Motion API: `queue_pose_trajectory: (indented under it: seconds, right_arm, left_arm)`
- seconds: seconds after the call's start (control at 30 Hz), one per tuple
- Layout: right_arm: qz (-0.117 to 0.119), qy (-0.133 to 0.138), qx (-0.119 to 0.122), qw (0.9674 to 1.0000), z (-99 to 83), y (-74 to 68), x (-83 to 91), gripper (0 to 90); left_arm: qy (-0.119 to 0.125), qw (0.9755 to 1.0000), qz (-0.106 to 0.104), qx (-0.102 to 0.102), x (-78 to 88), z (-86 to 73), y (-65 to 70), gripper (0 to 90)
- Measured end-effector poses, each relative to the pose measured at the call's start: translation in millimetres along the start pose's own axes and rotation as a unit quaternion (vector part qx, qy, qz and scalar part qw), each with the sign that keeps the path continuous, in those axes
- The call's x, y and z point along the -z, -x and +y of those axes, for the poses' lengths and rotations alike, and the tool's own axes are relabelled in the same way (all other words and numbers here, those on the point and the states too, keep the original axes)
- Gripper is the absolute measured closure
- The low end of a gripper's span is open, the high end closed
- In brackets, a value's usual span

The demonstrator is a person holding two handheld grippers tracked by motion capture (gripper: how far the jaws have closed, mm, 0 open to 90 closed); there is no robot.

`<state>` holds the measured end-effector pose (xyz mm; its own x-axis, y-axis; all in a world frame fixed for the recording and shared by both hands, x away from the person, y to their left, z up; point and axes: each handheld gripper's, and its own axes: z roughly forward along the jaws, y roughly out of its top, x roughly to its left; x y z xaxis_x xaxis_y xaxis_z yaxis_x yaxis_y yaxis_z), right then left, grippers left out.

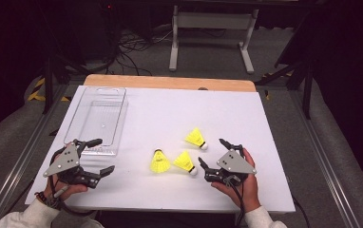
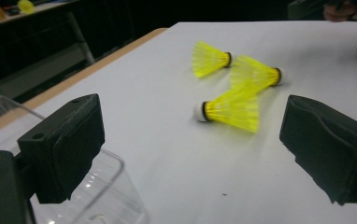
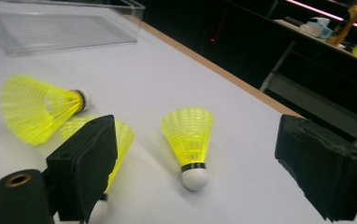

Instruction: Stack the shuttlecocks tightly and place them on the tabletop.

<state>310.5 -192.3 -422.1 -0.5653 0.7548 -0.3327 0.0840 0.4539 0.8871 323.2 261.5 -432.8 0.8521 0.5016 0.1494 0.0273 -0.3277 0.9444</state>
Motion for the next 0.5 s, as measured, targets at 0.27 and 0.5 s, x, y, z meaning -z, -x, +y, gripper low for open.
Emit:
queue_pose_trajectory:
  seconds: [0.27, 0.5]
  right_arm:
    - [0.016, 0.005, -0.002, 0.9999, 3.9, -2.9, -2.1, 17.7]
    - [0.039, -0.007, -0.001, 0.9992, 4.6, -4.6, 1.2, 24.6]
  left_arm:
    - [0.001, 0.9998, -0.014, 0.012, -1.3, -4.8, -7.2, 6.6]
    - [-0.010, 0.9997, -0.022, 0.011, -4.2, -7.1, -9.1, 7.0]
